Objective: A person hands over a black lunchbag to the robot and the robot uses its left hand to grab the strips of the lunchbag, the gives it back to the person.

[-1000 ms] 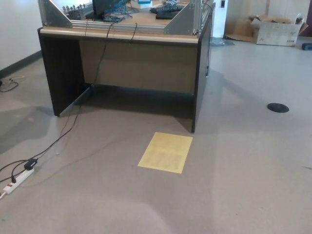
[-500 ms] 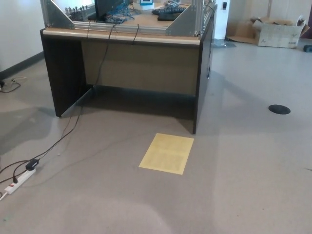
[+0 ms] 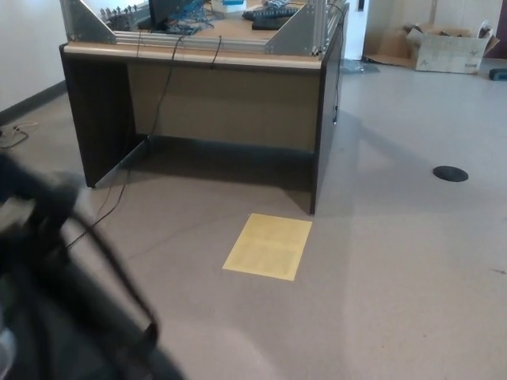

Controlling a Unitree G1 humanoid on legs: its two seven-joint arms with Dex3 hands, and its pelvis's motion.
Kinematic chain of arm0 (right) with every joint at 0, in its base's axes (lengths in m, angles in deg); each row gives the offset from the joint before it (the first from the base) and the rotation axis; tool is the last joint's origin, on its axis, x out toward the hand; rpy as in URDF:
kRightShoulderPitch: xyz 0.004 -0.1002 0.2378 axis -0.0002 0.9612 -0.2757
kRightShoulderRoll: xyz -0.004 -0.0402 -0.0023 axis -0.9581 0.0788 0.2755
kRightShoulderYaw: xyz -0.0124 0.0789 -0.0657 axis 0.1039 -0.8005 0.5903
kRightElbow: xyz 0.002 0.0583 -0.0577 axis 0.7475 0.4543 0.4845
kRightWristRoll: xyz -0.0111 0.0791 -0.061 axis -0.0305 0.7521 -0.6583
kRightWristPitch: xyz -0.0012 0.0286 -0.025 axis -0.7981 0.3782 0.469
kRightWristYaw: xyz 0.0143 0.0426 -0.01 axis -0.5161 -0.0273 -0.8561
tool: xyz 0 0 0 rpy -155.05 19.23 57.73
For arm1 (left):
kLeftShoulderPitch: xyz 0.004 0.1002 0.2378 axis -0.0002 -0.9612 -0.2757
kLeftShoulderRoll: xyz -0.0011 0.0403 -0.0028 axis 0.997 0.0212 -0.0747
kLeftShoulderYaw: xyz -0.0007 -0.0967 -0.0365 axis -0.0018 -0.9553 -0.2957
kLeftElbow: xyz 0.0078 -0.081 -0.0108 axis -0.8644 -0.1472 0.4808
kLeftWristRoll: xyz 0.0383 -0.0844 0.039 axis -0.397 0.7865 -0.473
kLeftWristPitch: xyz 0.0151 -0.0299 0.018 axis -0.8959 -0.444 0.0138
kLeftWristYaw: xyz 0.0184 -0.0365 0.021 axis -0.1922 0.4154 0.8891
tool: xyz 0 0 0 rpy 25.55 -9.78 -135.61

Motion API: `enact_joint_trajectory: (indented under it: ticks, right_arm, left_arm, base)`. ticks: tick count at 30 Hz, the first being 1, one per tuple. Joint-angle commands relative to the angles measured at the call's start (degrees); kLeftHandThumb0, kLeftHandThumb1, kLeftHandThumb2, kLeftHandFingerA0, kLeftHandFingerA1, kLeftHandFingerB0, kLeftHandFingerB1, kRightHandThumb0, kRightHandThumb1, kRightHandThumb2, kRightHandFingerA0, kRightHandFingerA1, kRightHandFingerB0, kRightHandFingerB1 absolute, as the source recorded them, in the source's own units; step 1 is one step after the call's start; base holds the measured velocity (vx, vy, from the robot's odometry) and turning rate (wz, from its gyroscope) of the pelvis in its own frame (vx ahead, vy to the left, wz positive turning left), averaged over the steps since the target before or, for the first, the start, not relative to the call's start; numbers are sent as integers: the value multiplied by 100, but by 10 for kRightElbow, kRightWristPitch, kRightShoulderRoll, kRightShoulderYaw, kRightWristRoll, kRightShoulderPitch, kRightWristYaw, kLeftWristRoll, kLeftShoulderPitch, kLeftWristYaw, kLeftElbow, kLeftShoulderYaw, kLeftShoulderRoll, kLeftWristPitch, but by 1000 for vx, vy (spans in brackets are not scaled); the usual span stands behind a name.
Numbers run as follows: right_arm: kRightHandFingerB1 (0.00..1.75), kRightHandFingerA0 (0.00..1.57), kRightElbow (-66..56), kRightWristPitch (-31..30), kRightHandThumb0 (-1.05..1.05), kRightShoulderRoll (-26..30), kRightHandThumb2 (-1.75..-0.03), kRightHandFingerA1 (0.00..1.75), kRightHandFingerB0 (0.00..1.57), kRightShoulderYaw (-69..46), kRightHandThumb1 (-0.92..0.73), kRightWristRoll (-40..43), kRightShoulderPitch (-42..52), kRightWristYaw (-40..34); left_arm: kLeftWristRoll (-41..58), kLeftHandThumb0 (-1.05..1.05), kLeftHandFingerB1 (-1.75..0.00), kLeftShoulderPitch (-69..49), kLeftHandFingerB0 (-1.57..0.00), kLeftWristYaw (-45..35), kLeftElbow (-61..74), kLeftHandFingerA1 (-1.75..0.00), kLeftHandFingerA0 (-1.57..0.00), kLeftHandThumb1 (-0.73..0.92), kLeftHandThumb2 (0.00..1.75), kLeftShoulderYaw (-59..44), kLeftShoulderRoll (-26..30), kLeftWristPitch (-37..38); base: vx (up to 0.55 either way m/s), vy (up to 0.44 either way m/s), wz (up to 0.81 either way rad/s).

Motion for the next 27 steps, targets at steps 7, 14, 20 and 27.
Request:
enact_joint_trajectory:
  ticks: [7, 14, 20, 27]
  right_arm:
    - [40, 49, -4, 1, -53, -6, -64, 43, 48, -10, -78, 14, -11, 1]
    - [40, 51, 0, 5, -54, -5, -63, 43, 49, -12, -77, 15, -16, 5]
    - [41, 52, 17, 12, -57, -2, -64, 44, 51, -7, -78, 7, -25, 4]
    - [55, 48, 25, 25, -59, -1, -101, 59, 43, -4, -64, 5, -14, 4]
  left_arm:
    - [-84, -20, -170, 333, -57, -45, -141, -175, -79, 58, 55, 167, -113, -122]
    - [-101, -22, -173, 438, -59, -7, -245, -175, -81, 58, 55, 215, -144, -157]
    - [-84, -21, -169, 479, -62, 4, -293, -175, -79, 57, 56, 242, -156, -155]
    - [-78, -19, -169, 449, -58, 6, -276, -175, -78, 59, 55, 263, -158, -147]
  base:
    - [0, 0, 0]
    - [0, 0, 0]
    - [0, 0, 0]
    - [0, 0, 0]
